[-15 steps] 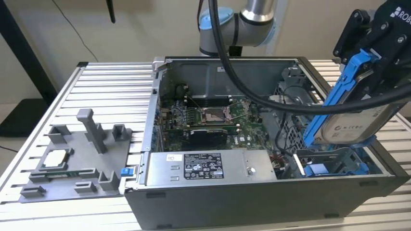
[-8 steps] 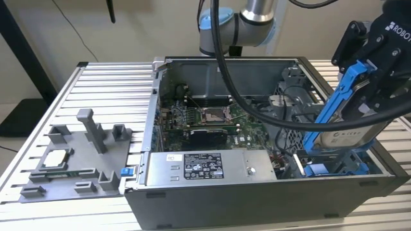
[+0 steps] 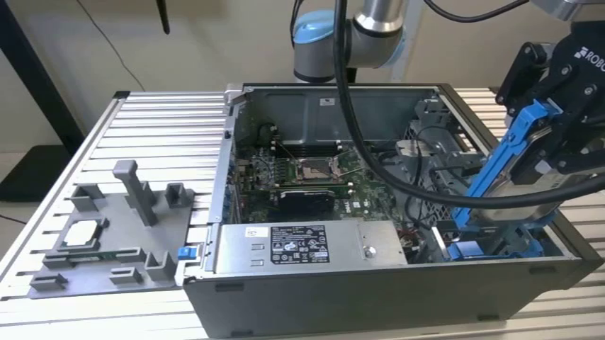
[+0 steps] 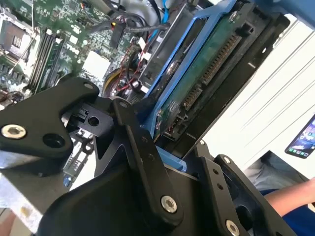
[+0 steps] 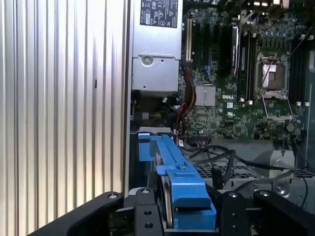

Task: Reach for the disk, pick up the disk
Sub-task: 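Pick up the disk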

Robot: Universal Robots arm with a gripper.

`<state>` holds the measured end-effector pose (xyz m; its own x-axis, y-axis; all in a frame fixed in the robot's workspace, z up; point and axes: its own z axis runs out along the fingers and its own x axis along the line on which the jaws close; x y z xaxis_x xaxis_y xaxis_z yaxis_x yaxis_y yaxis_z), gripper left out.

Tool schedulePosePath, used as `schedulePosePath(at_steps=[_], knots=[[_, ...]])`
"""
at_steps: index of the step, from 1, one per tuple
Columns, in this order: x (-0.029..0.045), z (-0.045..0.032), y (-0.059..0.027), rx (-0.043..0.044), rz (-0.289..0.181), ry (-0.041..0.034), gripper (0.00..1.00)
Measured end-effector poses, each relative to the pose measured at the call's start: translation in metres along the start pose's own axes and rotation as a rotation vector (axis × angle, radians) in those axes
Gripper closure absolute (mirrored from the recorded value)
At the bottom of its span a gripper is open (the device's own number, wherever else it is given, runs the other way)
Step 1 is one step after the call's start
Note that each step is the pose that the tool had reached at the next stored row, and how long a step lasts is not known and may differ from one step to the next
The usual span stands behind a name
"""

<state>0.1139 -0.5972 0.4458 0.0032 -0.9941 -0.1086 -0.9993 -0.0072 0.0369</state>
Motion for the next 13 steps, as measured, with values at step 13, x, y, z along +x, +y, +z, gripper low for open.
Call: schedulePosePath(at_steps=[13], knots=[[0.0003,0.0021,-0.0009,0.0034,0.0,-0.02,1.0]])
